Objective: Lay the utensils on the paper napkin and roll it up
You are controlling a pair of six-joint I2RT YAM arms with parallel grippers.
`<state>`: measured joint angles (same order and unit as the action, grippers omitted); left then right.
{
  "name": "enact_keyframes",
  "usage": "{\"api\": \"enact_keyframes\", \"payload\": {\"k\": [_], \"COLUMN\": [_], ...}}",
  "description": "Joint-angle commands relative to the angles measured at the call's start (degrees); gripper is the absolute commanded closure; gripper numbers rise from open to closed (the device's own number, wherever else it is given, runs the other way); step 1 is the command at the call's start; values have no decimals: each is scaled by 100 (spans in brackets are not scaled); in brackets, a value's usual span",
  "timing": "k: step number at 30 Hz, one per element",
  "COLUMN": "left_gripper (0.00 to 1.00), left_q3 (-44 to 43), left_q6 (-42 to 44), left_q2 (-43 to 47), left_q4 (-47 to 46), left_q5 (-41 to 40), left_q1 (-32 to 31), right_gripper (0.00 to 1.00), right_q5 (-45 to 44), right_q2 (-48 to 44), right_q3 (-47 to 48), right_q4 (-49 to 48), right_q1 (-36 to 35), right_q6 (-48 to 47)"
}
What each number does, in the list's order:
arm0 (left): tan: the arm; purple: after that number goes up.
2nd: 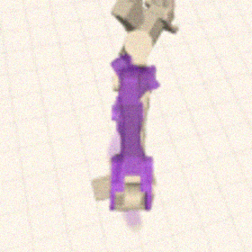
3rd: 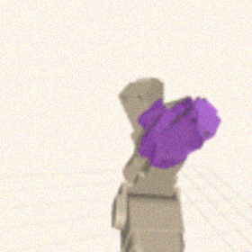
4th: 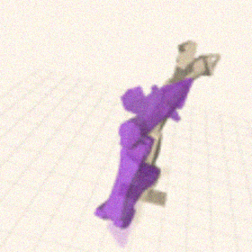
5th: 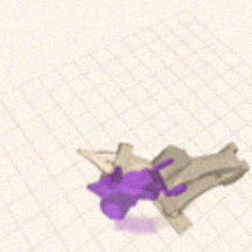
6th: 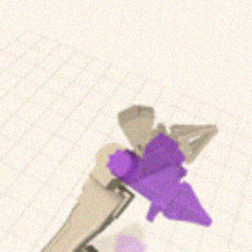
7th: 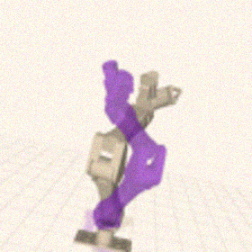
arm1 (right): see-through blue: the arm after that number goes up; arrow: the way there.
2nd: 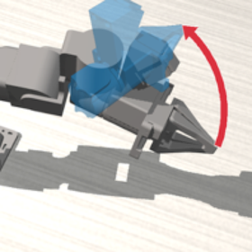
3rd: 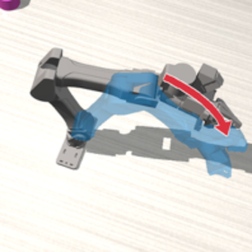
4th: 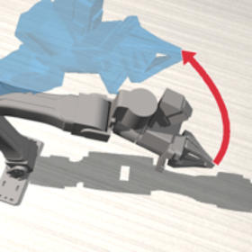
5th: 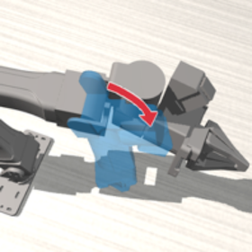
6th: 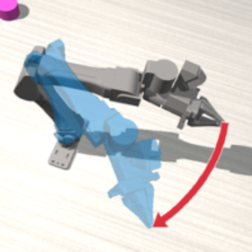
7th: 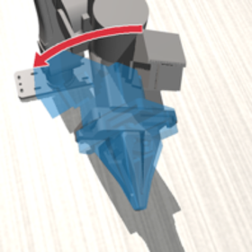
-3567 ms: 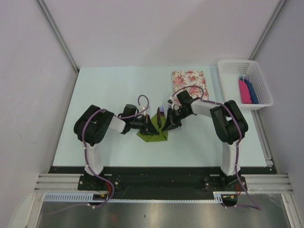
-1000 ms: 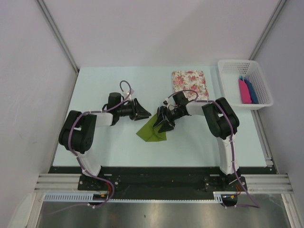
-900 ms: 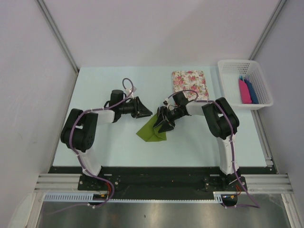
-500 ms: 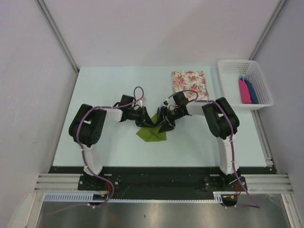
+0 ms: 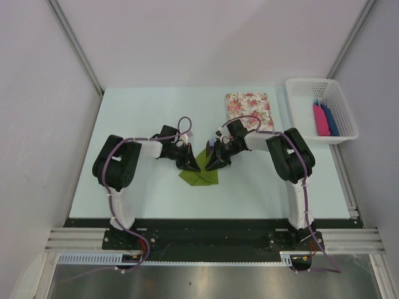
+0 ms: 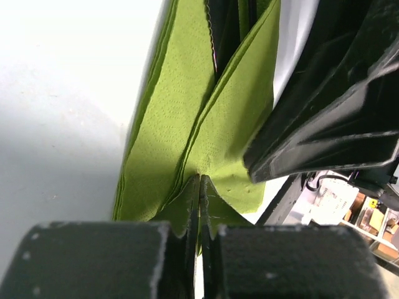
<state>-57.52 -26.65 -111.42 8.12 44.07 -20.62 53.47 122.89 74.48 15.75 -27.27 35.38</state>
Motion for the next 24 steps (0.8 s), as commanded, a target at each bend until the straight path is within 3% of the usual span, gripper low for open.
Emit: {"api": "enact_keyframes", "payload": {"k": [1, 6, 24], "left_gripper": [100, 100, 100], "left_q3": [-58, -23, 162], "left_q6": [345, 336, 222], "left_q2": [120, 155, 287], "left_q4": [190, 181, -117], "left_q5": [-487, -470, -426], "left_q1": [6, 6, 76], "right_gripper": [86, 100, 100], "right_q5": [-530, -1409, -2701], "right_q2": [-704, -846, -99], "right_q3": [260, 505, 594], "right_q4": [77, 428, 921], "right_q1": [2, -155, -604], "right_q6": [-276, -891, -1691]}}
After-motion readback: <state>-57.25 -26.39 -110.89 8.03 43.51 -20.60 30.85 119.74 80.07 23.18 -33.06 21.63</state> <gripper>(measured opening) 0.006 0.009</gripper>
